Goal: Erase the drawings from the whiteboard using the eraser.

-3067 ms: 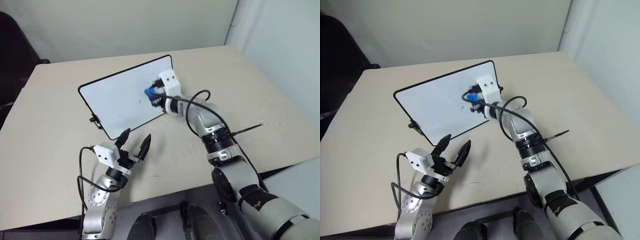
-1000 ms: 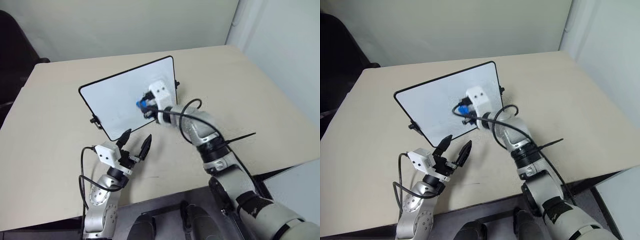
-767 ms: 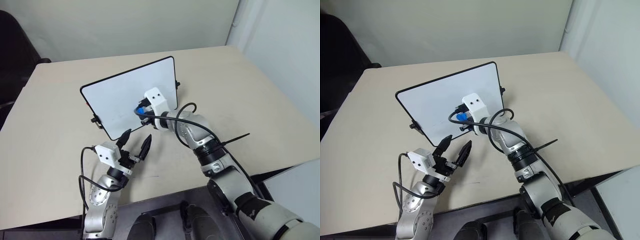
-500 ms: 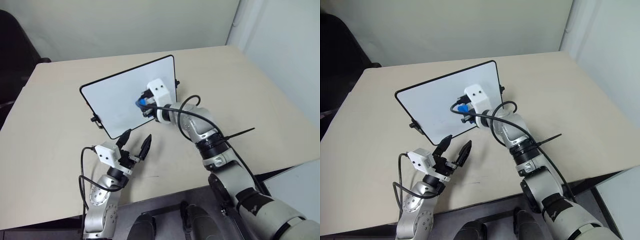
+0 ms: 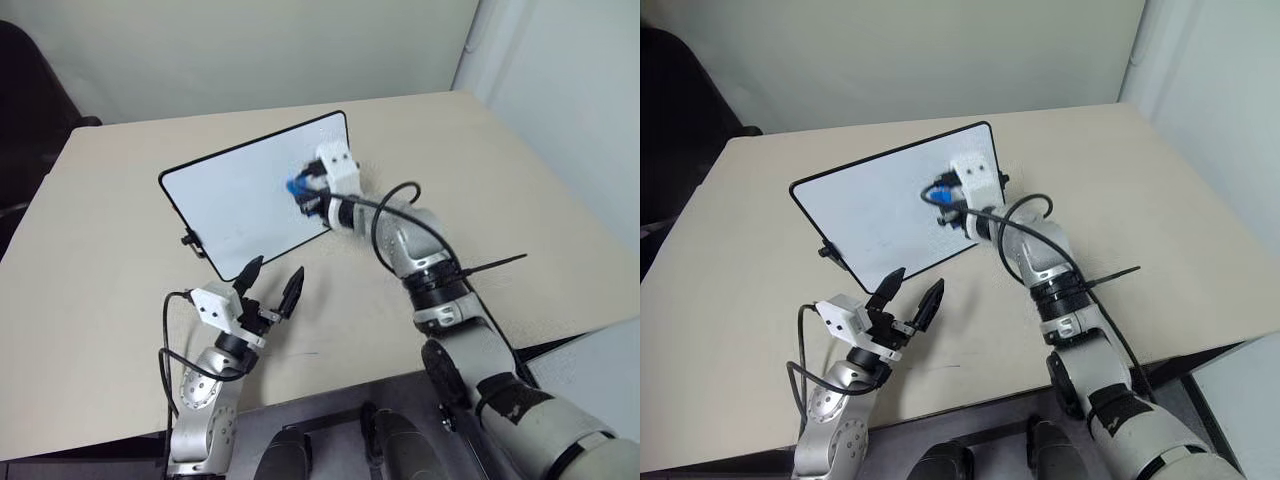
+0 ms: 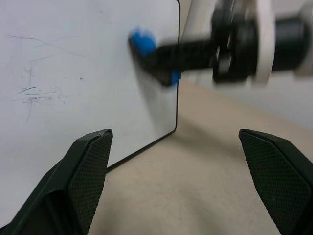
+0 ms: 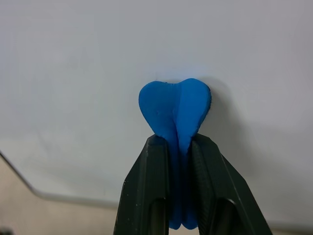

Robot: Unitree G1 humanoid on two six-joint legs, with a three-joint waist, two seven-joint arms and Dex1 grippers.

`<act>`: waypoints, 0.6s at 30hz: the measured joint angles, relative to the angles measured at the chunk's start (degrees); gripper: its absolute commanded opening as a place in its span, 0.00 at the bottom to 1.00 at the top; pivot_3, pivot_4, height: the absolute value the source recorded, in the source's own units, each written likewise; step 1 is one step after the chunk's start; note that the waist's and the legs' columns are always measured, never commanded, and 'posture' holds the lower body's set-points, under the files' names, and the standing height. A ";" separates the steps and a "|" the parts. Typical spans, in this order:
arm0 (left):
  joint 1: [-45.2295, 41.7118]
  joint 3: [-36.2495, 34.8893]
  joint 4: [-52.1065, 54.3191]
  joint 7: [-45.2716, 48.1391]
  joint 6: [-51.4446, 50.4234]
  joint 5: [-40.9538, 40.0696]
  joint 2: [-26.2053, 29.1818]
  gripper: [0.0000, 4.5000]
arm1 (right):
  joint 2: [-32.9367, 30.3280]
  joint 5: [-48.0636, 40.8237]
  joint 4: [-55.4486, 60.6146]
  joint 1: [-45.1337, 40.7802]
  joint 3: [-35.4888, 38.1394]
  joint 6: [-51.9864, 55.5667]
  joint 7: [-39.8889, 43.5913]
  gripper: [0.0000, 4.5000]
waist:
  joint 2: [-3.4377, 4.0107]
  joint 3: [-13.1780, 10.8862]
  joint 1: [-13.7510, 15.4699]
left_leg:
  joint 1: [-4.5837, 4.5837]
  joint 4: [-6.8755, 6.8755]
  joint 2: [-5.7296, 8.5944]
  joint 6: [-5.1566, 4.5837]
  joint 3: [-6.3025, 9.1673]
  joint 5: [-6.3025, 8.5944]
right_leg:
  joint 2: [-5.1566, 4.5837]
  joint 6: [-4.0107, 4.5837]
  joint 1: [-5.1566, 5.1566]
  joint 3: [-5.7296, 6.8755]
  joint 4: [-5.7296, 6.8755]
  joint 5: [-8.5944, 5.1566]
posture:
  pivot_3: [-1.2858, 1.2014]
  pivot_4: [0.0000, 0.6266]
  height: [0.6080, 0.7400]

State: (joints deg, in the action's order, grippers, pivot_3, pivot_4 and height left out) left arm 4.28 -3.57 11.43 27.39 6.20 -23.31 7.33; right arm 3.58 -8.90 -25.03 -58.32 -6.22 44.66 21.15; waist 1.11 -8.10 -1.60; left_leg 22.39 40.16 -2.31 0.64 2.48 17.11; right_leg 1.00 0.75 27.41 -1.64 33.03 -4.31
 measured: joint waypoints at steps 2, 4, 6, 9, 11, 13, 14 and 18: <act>-0.23 0.10 -0.26 0.05 0.00 0.00 -0.01 1.00 | 0.18 0.73 -1.25 2.19 -1.63 0.24 -0.02 0.08 | 0.00 0.00 0.00 | -0.01 0.02 0.00 0.00 0.00 -0.02 | 0.00 -0.08 0.00 0.00 0.00 0.01 | 0.52 0.24 0.98; -0.25 0.10 -0.29 0.08 0.01 0.00 -0.01 1.00 | -0.16 1.30 -1.20 3.71 -2.28 0.95 -0.03 0.08 | 0.00 0.00 0.04 | 0.00 0.02 0.00 0.00 0.00 -0.06 | 0.00 -0.13 0.00 0.01 0.02 -0.01 | 0.52 0.24 0.98; -0.60 0.34 -0.51 0.13 0.01 0.02 -0.05 1.00 | -1.78 1.34 2.78 5.59 -2.84 2.01 0.15 0.08 | 0.00 0.00 0.10 | 0.01 0.02 0.00 0.00 0.01 -0.07 | 0.01 -0.14 -0.01 0.02 0.01 -0.01 | 0.52 0.24 0.98; -0.72 0.41 -0.80 0.13 0.05 0.05 -0.24 1.00 | -6.03 1.27 11.53 8.50 -3.43 2.41 1.84 0.08 | 0.00 0.00 0.52 | 0.02 0.04 0.01 0.00 -0.01 -0.06 | -0.02 -0.10 -0.10 0.02 -0.01 0.02 | 0.52 0.24 0.98; -0.80 0.54 -0.96 0.17 0.07 0.07 -0.40 1.00 | -8.56 0.85 17.17 10.15 -3.18 4.83 2.69 0.08 | -0.01 0.00 0.56 | 0.01 0.05 0.03 -0.01 -0.04 -0.04 | -0.04 -0.05 -0.14 0.02 -0.05 0.05 | 0.52 0.24 0.98; -0.83 0.84 -1.25 0.23 0.11 0.14 -0.61 1.00 | -10.37 -0.40 21.37 11.57 -2.62 8.15 3.22 0.08 | -0.01 0.00 0.55 | -0.01 0.05 0.03 -0.02 -0.08 -0.04 | -0.04 -0.05 -0.15 0.01 -0.05 0.04 | 0.52 0.24 0.98; -0.95 1.39 -1.40 0.26 0.15 0.23 -0.89 1.00 | -12.08 -1.39 25.09 13.00 -2.38 11.10 3.86 0.08 | -0.01 0.00 0.66 | 0.00 0.05 0.04 -0.02 -0.07 -0.04 | -0.03 -0.06 -0.17 0.01 -0.07 0.04 | 0.52 0.24 0.98; -0.89 2.41 -1.58 0.24 0.31 1.02 -1.43 1.00 | -18.38 -3.45 33.82 16.66 -1.37 22.25 4.37 0.08 | -0.01 0.00 0.87 | -0.13 0.08 0.08 -0.08 -0.07 -0.01 | -0.04 -0.23 -0.39 0.00 -0.08 -0.09 | 0.52 0.24 0.98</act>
State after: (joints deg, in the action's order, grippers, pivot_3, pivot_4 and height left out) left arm 3.38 -1.17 9.84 27.63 6.51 -22.29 5.91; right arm -14.80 -12.34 8.79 -41.67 -7.59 66.91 25.52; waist 1.10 -8.09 -0.73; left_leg 22.26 40.25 -2.22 0.56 2.41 17.10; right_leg 0.96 0.52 27.02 -1.65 32.95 -4.40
